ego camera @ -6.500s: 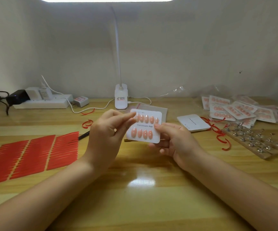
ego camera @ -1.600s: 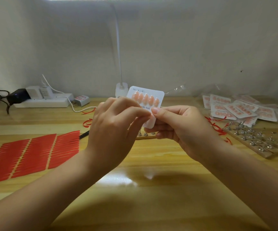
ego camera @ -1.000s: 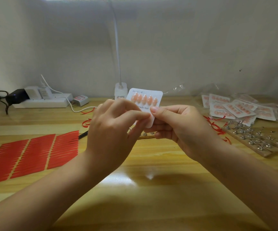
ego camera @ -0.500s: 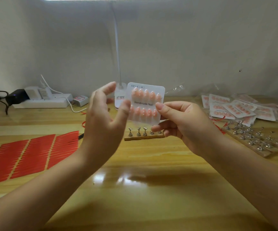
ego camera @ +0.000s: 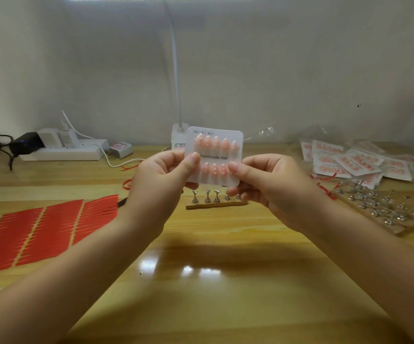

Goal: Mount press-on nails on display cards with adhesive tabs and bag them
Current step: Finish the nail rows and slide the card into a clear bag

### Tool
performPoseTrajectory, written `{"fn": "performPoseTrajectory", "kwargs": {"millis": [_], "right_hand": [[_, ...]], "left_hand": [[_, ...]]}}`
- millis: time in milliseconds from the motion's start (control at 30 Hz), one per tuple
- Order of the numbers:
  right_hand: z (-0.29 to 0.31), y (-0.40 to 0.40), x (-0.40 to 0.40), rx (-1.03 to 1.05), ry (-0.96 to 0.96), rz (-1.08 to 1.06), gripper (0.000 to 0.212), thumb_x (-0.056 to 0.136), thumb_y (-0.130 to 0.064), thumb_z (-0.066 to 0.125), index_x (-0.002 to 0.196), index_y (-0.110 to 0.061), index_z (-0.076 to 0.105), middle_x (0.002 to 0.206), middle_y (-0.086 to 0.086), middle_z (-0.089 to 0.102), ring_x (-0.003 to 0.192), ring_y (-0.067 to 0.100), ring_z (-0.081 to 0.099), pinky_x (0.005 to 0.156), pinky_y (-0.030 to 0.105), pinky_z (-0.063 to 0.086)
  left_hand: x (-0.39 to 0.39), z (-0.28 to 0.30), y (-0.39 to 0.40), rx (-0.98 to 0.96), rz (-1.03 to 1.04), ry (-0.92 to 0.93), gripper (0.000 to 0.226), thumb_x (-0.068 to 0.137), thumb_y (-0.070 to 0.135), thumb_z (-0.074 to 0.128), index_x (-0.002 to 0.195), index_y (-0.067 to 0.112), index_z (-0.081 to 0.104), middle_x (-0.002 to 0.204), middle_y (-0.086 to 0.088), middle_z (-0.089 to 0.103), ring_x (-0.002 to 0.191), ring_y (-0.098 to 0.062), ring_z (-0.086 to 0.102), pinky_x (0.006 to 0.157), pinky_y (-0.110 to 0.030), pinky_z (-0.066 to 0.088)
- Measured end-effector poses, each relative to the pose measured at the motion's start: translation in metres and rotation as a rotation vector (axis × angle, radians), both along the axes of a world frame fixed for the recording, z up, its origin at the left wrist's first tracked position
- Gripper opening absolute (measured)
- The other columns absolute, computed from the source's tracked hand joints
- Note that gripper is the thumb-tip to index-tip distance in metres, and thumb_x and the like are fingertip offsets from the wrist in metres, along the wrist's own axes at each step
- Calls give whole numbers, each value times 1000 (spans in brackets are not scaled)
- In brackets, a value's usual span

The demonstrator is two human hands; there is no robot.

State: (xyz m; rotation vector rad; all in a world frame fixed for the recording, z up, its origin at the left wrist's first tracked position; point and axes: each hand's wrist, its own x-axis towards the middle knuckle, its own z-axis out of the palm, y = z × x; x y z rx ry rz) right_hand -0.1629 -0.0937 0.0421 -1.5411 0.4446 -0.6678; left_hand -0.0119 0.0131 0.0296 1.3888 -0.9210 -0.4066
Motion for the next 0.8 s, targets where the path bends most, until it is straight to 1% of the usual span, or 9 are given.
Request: {"fn": "performPoseTrajectory", "kwargs": {"millis": [67, 167, 267, 367, 433, 467, 567, 700, 800], "right_hand": [[-2, -1, 0, -23, -6, -6, 11, 88, -11, 64, 86, -1, 69, 67, 8, 69, 64, 13, 68, 55, 18, 52], [-4, -2, 1, -30, -22, -6, 9, 88, -8, 64, 83, -4, 70, 66, 7, 69, 63, 14, 68, 55, 18, 52], [-6, -2, 2, 41, -48, -1, 13, 91, -5, 60, 84, -1, 69, 66, 9, 69, 62, 17, 68, 52, 20, 51], [-6, -2, 3, 84, -82, 43, 17, 90, -14, 60, 83, -2, 71, 71, 12, 70, 65, 20, 69, 52, 21, 51], [-7, -3, 2, 63, -82, 48, 17, 81, -22, 66, 82, -6, 73, 73, 11, 71, 67, 19, 70, 53, 20, 51], [-9, -3, 2, 39, -70, 39, 16, 78, -22, 68, 82, -7, 73, 73, 10, 71, 68, 19, 70, 54, 20, 52], [-14, -7, 2, -41, -31, -1, 8, 84, -14, 67, 84, -7, 73, 71, 8, 71, 68, 17, 70, 58, 20, 53], [-19, -7, 3, -93, -37, -38, 8, 87, -8, 66, 84, -4, 71, 66, 7, 70, 64, 15, 69, 57, 19, 52], [-22, -5, 5, -23, -51, -11, 13, 91, -9, 61, 88, -1, 70, 73, 9, 71, 66, 16, 69, 56, 20, 53]], "left_hand": [[-1, -1, 0, 5, 6, 25, 10, 92, 27, 61, 91, 21, 69, 71, 8, 72, 60, -2, 63, 55, -12, 48], [-2, -4, -1, 5, 5, 33, 11, 92, 26, 61, 92, 19, 69, 70, 8, 72, 59, -1, 63, 53, -10, 45], [-2, -5, 0, -4, 6, 18, 12, 92, 27, 61, 94, 18, 69, 71, 9, 72, 59, 0, 63, 52, -9, 45], [-2, -6, 0, -18, 11, 9, 11, 92, 27, 61, 93, 18, 68, 70, 10, 72, 58, 0, 63, 52, -9, 44], [-2, -7, -1, -25, 12, -7, 11, 91, 27, 61, 93, 18, 68, 70, 11, 71, 59, 0, 63, 51, -8, 44], [-3, -7, -1, -28, 11, -15, 11, 91, 27, 62, 93, 18, 68, 70, 11, 71, 60, 0, 64, 51, -8, 44], [-4, -10, -2, -39, 11, -26, 9, 91, 25, 62, 89, 19, 68, 68, 11, 71, 59, 1, 63, 51, -8, 43], [-5, -17, -3, -34, 5, -25, 8, 93, 22, 62, 89, 18, 68, 66, 11, 71, 57, 2, 62, 50, -8, 43], [-3, -19, -3, -29, 18, -24, 8, 93, 24, 61, 91, 19, 67, 68, 12, 71, 58, 1, 63, 50, -8, 43]]}}
